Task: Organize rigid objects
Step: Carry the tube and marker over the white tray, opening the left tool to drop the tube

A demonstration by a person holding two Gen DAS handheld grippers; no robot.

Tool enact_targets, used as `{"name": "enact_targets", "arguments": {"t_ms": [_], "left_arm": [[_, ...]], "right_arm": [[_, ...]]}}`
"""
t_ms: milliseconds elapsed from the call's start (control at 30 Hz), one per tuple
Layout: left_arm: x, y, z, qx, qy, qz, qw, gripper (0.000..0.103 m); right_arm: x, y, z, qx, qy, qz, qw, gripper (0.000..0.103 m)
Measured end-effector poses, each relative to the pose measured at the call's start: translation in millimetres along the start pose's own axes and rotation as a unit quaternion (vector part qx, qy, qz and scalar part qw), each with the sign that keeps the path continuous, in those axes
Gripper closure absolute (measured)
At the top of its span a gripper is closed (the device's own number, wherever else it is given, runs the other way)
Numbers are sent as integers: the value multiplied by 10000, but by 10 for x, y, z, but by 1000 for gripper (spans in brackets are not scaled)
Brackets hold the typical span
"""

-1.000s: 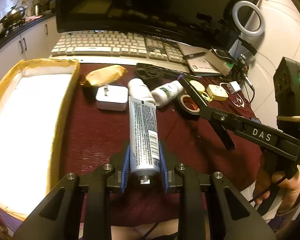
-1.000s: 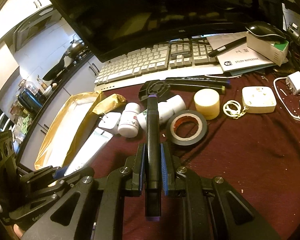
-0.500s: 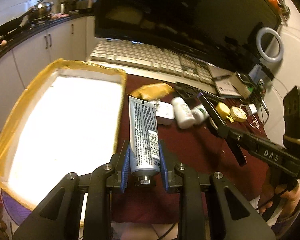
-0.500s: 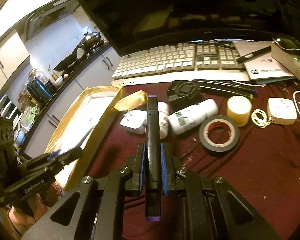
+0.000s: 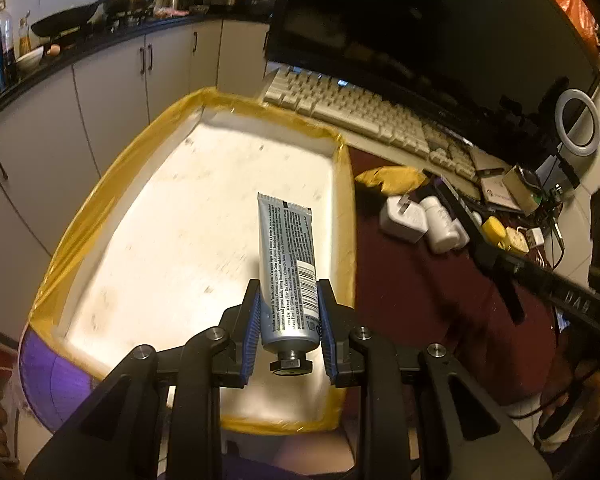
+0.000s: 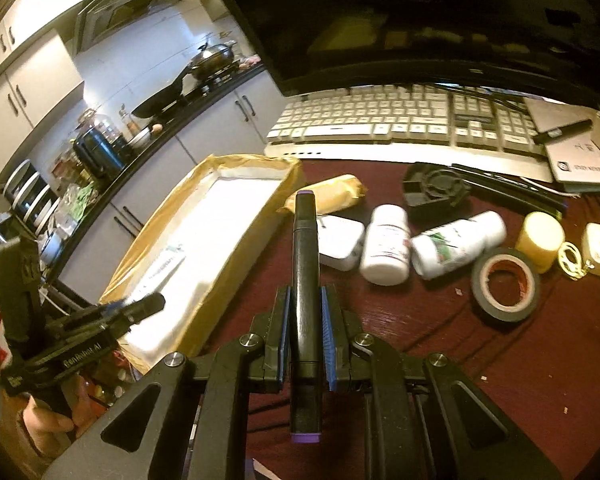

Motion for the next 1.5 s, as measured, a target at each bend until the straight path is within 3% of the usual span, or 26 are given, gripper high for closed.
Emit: {"name": "enact_targets", "arguments": {"t_ms": [333,600,867,1133,1400,1500], "left_arm": [[-154,-49,-20,-96,-136,-222,9996,80],[-199,-173,66,-89,-656,-520,9965,80],[-250,-226,147,-170,-1112,-690,9913,79],[-246,-231,130,-240,-1142,-705,9907,79],[-231,-240,103,-273,-1033,-714,9917,79],[-213,-246,95,-194,-997,-730,9922,69]], "right_arm": [[174,-325,-486,550,143,-155,9983,90],[215,-867,-710,1133,-244,-515,9919,90],[129,-1288,-893,1283,-98,-693,9893,90],[21,-1389,-979,1106,304,-739,9906,90],[-30,-1340,-976,624,867,-572,9926,90],[-22,-1307,-938,515,897,-478,9935,90]]}}
Point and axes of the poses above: each gripper's, at about its wrist camera, not at the fingertips, and y roughly against the way its jaws point, z to its right, x to its top, the point moved 1 cm from there along -y, roughly the way its jaws point, and after that the axes turned 13 degrees about z, right-handed, at the moved point
